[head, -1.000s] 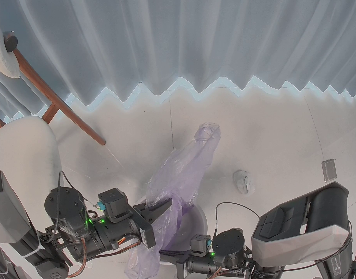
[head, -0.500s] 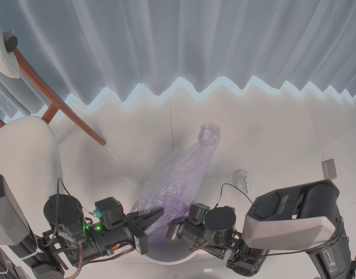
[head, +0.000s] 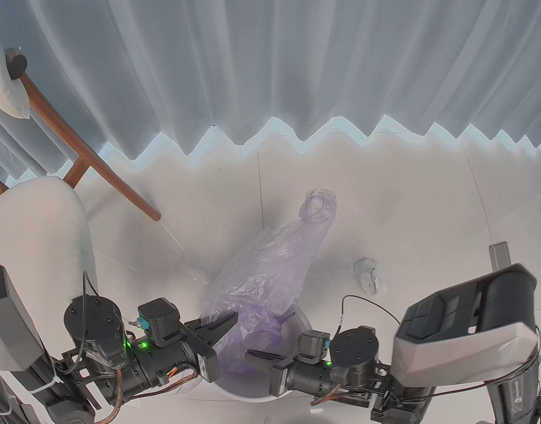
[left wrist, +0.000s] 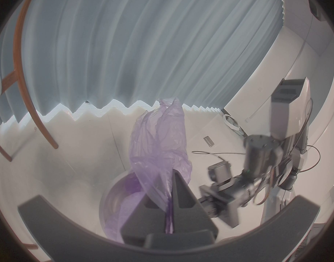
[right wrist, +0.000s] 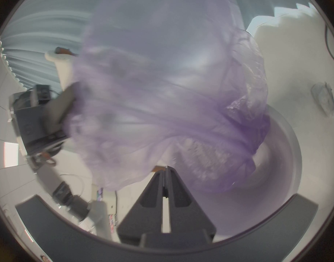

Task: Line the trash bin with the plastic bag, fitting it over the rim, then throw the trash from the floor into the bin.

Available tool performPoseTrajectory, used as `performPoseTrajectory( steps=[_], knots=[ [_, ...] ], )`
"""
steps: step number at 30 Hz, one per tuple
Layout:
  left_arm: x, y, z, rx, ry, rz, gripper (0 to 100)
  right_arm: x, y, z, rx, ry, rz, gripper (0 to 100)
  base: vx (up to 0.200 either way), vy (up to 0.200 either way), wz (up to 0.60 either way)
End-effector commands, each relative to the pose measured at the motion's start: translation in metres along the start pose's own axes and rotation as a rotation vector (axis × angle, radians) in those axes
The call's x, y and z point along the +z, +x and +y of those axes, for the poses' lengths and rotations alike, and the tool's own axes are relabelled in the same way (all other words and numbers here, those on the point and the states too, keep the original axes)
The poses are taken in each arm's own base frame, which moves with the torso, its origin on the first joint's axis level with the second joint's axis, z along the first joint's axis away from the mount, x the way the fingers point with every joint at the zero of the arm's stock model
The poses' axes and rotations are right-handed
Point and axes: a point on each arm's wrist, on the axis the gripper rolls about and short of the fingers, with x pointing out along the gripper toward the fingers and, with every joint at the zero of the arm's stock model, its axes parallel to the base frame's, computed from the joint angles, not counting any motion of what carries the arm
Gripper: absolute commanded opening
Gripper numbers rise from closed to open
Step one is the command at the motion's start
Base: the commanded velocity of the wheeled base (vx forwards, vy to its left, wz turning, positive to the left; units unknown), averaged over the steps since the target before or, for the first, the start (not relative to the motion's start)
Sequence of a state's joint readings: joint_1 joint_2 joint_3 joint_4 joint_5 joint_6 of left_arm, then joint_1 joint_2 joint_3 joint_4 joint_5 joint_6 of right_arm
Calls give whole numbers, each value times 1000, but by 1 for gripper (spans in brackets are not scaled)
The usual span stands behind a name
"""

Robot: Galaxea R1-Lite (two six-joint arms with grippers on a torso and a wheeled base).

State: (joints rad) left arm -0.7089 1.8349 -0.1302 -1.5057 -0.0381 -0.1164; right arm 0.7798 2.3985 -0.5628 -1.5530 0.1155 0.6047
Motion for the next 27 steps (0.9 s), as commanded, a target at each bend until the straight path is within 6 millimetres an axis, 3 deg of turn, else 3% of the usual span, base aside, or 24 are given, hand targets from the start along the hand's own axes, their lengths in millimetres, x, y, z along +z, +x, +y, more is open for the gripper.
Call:
performPoseTrajectory(
  steps=[1, 7, 13, 19, 27],
  knots=[
    [-2, -4, 3, 41, -1, 8, 0, 31, -49, 15, 98, -7, 4, 0, 0, 0, 0],
    [-3, -14, 0, 22, 3, 18, 0, 50, -55, -28, -26, -186, -56, 0, 0, 0, 0],
    [-10, -19, -3, 7, 8, 54, 0, 65, -60, -57, -118, -275, -102, 0, 0, 0, 0],
    [-11, -21, -8, -18, 14, 58, 0, 75, -52, -91, -204, -380, -137, 0, 0, 0, 0],
    [-11, -21, -14, -44, 19, 60, 0, 84, -24, -104, -255, -406, -221, 0, 0, 0, 0]
  ],
)
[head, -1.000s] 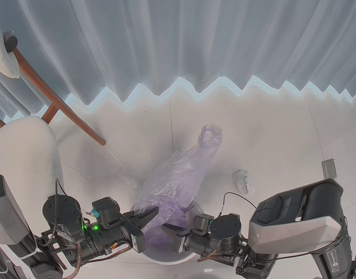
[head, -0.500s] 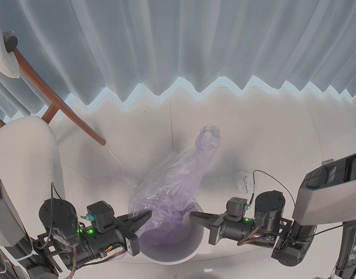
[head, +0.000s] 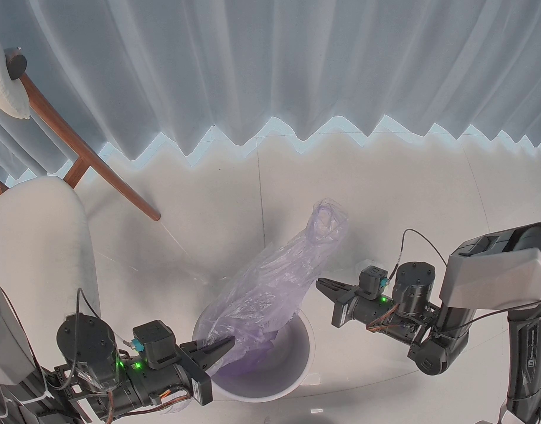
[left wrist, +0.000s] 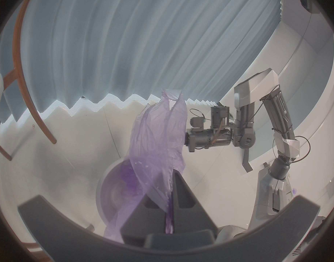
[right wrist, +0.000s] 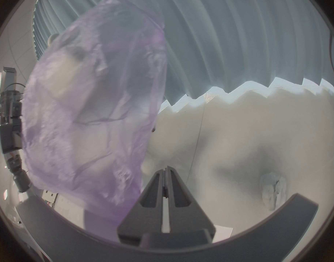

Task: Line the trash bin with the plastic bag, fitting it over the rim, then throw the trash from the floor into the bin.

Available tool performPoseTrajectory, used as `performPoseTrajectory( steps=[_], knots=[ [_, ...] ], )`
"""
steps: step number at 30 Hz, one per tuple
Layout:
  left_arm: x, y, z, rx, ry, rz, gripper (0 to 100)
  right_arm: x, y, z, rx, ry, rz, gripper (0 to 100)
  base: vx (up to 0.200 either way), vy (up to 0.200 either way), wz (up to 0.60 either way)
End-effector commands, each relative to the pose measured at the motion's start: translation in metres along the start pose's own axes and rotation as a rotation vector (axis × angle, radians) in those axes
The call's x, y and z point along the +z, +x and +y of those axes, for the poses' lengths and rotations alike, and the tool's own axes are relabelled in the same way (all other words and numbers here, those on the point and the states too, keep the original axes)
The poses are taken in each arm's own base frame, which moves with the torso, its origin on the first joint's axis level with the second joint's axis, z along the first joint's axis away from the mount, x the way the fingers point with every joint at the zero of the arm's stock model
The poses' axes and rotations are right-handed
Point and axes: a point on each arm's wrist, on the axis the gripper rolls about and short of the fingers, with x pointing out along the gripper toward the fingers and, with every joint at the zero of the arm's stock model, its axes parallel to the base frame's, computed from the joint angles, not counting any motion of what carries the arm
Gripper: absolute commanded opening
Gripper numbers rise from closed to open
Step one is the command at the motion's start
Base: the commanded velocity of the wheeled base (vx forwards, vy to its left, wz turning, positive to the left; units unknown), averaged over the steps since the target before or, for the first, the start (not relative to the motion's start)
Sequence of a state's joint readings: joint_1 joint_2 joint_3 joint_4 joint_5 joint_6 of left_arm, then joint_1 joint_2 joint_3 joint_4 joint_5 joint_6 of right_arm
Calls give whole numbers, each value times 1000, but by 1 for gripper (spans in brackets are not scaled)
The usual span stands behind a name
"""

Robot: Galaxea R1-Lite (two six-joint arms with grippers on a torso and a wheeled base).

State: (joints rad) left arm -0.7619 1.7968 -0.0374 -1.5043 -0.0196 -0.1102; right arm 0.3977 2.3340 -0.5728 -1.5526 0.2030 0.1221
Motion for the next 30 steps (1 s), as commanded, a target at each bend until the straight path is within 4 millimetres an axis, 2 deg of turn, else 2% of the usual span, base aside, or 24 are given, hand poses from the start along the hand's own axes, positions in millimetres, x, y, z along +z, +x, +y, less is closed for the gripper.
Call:
performPoseTrajectory(
  steps=[1, 8, 14, 18, 21, 26, 30],
  knots=[
    [-1, 0, -4, -18, 3, 3, 0, -5, 23, -5, -35, -5, -50, 0, 0, 0, 0],
    [-1, 1, -5, -19, 5, 6, 0, 4, 39, 21, -21, 77, -118, 0, 0, 0, 0],
    [-1, 2, -6, -23, 7, 4, 0, 2, 39, 37, 7, 99, -106, 0, 0, 0, 0],
    [2, 5, -2, 6, 3, -13, 0, -6, 28, 63, 70, 131, -50, 0, 0, 0, 0],
    [4, 7, 0, 10, 2, -25, 0, -15, 11, 81, 115, 144, 20, 0, 0, 0, 0],
    [4, 7, -1, 8, 3, -21, 0, -27, 0, 107, 190, 135, 86, 0, 0, 0, 0],
    [4, 6, -1, 9, 2, -22, 0, -35, 0, 112, 200, 158, 114, 0, 0, 0, 0]
  ],
)
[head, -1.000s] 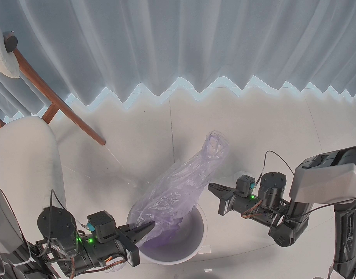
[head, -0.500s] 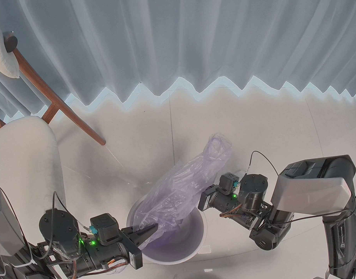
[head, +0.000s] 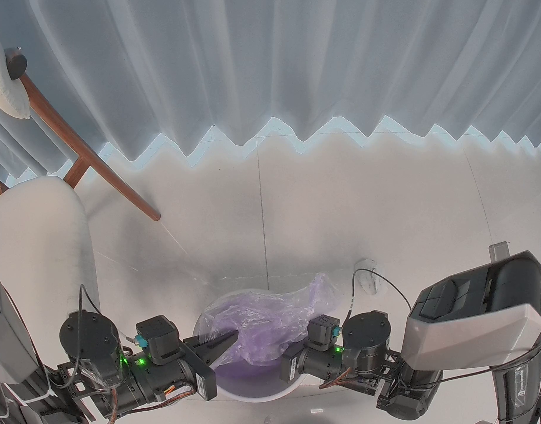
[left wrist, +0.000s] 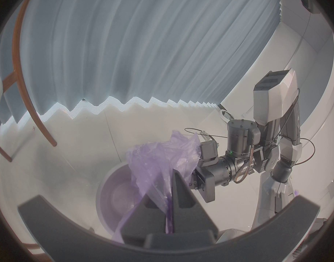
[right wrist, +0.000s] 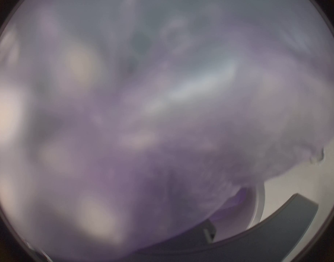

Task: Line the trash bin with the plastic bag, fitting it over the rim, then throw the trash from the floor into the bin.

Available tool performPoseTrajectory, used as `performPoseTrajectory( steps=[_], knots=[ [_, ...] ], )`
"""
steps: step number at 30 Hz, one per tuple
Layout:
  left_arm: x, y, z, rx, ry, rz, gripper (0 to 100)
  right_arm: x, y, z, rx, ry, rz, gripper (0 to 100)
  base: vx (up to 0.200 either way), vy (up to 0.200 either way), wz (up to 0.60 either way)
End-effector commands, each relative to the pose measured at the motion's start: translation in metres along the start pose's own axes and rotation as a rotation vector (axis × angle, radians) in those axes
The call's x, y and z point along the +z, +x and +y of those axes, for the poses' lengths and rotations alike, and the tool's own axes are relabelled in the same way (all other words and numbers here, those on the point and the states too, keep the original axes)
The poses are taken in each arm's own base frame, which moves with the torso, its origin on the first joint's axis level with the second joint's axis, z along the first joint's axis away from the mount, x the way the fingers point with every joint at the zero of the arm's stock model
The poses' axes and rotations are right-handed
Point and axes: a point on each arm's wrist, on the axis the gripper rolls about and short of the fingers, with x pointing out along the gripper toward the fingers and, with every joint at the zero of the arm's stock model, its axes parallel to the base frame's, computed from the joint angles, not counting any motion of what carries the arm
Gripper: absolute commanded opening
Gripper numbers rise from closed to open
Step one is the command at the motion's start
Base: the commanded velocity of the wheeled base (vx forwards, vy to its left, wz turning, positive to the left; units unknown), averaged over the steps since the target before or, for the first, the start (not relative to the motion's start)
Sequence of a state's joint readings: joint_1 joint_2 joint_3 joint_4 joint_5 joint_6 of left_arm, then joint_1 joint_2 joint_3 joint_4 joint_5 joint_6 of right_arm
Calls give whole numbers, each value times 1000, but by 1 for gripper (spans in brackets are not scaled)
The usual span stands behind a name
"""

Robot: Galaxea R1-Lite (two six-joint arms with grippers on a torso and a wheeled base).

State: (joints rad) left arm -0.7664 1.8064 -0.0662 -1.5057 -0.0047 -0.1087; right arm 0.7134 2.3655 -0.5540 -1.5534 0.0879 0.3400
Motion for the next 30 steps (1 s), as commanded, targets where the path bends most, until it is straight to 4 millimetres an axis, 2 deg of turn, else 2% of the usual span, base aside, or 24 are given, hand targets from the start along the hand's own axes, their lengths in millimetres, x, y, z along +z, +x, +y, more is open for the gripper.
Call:
performPoseTrajectory(
  steps=[1, 6, 10, 11, 13, 15, 16, 19, 20, 21, 22, 24, 30],
  knots=[
    [0, 0, 0, 1, 0, 2, 0, -7, -1, 8, 24, 14, 14, 0, 0, 0, 0],
    [-1, 0, 1, 3, -1, 5, 0, -2, -1, 2, 8, 34, -1, 0, 0, 0, 0],
    [0, 1, 6, 36, 0, -2, 0, 6, -2, -15, -38, 48, -31, 0, 0, 0, 0],
    [2, 1, 11, 70, 19, -11, 0, 15, -4, -27, -67, 59, -59, 0, 0, 0, 0],
    [3, 0, 21, 116, 48, -16, 0, 31, -7, -34, -80, 84, -113, 0, 0, 0, 0],
    [4, -1, 26, 138, 78, -15, 0, 46, -12, -32, -64, 127, -159, 0, 0, 0, 0],
    [4, -1, 27, 140, 82, -15, 0, 47, -12, -31, -62, 131, -161, 0, 0, 0, 0],
    [2, -1, 28, 143, 139, 2, 0, 78, -30, -17, 17, 251, -227, 0, 0, 0, 0],
    [2, -1, 28, 143, 142, 2, 0, 79, -31, -16, 22, 260, -225, 0, 0, 0, 0],
    [1, -2, 28, 143, 155, 4, 0, 90, -41, -9, 51, 306, -215, 0, 0, 0, 0],
    [1, -2, 28, 143, 156, 4, 0, 90, -42, -8, 54, 309, -212, 0, 0, 0, 0],
    [2, -2, 28, 143, 161, 2, 0, 106, -63, 4, 92, 365, -157, 0, 0, 0, 0],
    [2, -2, 28, 143, 172, 4, 0, 114, -93, 16, 63, 416, 37, 0, 0, 0, 0]
  ],
)
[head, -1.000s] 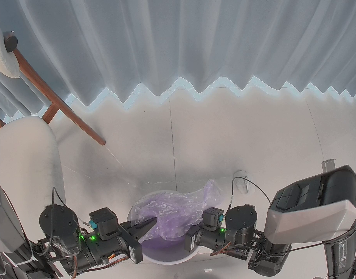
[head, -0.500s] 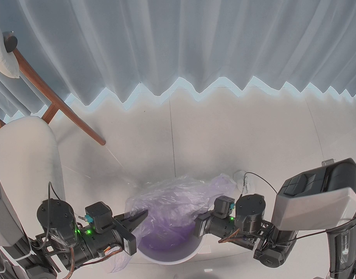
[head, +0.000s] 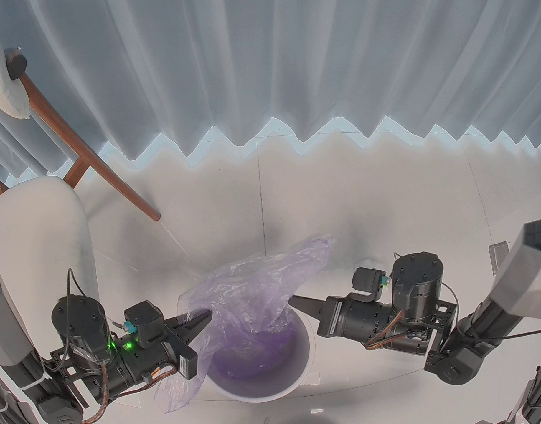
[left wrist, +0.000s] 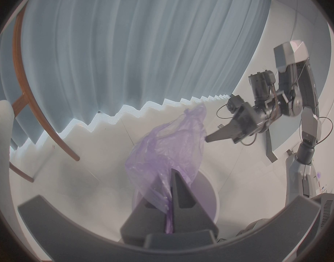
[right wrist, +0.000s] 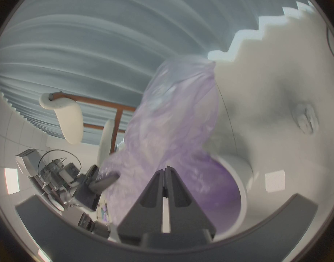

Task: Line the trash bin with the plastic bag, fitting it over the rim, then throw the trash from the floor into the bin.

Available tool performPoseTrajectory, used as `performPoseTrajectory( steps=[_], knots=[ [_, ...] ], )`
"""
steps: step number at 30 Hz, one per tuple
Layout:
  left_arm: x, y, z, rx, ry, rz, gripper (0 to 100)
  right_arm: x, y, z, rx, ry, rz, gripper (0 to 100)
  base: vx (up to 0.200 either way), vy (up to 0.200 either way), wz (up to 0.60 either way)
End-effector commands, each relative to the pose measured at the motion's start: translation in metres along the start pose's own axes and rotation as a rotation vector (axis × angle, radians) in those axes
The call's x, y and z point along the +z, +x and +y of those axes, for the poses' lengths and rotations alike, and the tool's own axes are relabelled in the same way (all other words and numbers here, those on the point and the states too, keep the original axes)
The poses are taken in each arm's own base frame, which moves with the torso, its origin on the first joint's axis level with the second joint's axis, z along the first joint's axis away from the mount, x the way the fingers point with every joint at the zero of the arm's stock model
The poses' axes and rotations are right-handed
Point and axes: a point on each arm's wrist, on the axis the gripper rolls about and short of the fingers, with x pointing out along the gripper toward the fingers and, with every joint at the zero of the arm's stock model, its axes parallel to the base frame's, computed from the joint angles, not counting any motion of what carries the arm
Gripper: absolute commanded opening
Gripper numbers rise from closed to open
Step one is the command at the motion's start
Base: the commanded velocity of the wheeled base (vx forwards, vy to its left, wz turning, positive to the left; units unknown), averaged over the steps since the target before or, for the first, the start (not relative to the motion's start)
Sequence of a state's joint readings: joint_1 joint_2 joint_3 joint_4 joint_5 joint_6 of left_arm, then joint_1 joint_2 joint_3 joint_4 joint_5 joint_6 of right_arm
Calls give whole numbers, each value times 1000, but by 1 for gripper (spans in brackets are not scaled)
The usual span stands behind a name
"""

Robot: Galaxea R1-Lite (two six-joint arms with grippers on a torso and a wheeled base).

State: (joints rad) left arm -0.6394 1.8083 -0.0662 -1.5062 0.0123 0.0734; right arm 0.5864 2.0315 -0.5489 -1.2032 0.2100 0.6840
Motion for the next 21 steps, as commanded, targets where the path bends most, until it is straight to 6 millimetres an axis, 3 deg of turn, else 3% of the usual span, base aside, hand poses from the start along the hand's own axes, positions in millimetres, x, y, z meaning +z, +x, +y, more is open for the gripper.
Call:
performPoseTrajectory(
  steps=[1, 7, 13, 14, 21],
  knots=[
    [-1, 0, 0, 1, 35, 5, 0, 27, -53, 40, 53, 43, 65, 0, 0, 0, 0],
    [0, -2, -7, -69, 63, -5, 0, 29, -67, 55, 55, 45, 115, 0, 0, 0, 0],
    [-6, -9, -10, -145, 80, 17, 0, 30, -65, 57, 35, 47, 136, 0, 0, 0, 0],
    [-7, -10, -10, -148, 86, 22, 0, 32, -64, 57, 33, 46, 132, 100, 0, 0, 0],
    [-7, -11, -11, -166, 94, 23, 0, 43, -61, 50, -36, 86, 110, 100, 0, 0, 0]
  ],
)
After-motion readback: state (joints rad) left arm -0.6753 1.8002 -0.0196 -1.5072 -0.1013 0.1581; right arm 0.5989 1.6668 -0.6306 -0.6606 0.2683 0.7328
